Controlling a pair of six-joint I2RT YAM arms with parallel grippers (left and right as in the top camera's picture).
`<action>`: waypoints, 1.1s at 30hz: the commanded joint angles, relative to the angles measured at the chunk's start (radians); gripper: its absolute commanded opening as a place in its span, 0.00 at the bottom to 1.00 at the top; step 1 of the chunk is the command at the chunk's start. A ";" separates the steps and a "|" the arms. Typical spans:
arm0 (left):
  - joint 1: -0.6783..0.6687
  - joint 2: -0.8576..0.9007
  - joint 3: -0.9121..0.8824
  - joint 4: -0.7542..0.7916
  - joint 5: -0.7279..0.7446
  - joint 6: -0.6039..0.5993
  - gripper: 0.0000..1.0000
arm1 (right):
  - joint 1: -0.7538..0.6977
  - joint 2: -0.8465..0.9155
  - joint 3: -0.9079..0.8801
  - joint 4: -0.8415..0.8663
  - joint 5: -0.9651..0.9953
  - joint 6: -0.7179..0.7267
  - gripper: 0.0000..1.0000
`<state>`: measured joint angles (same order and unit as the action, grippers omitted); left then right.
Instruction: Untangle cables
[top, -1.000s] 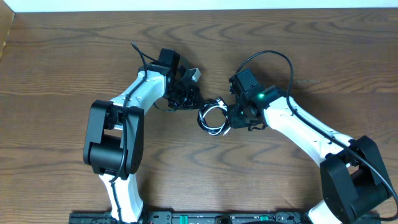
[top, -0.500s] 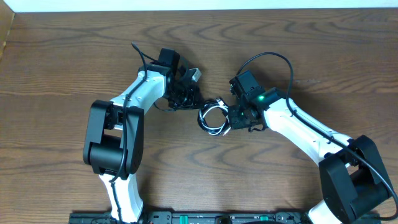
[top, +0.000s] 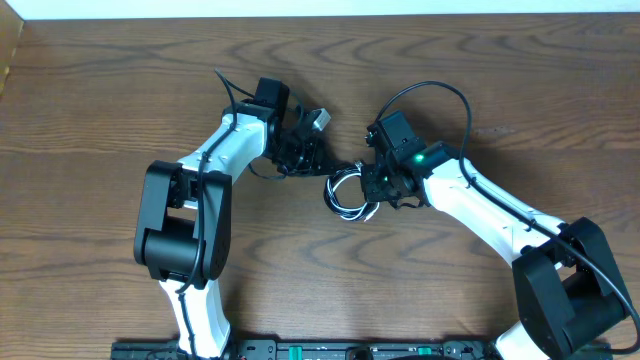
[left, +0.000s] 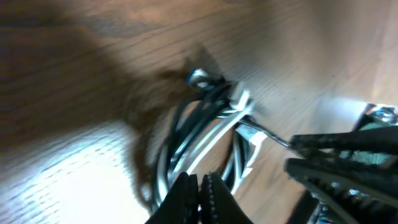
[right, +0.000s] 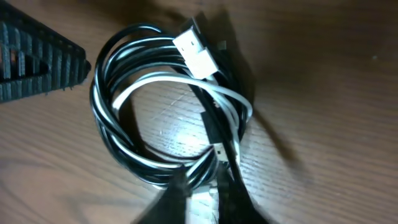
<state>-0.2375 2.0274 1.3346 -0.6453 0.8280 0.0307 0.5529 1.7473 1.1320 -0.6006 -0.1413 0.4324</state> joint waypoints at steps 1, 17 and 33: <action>0.000 0.012 -0.005 -0.026 -0.173 -0.017 0.17 | 0.002 0.006 -0.008 -0.005 0.027 0.008 0.20; -0.076 0.013 -0.007 -0.094 -0.278 -0.134 0.34 | -0.058 0.006 -0.008 -0.079 0.042 -0.057 0.29; -0.138 0.012 -0.030 0.066 -0.433 -0.223 0.08 | -0.071 0.006 -0.038 -0.085 0.041 -0.011 0.19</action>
<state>-0.3759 2.0270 1.3193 -0.6205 0.4454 -0.1902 0.4919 1.7473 1.1088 -0.6868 -0.1074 0.3859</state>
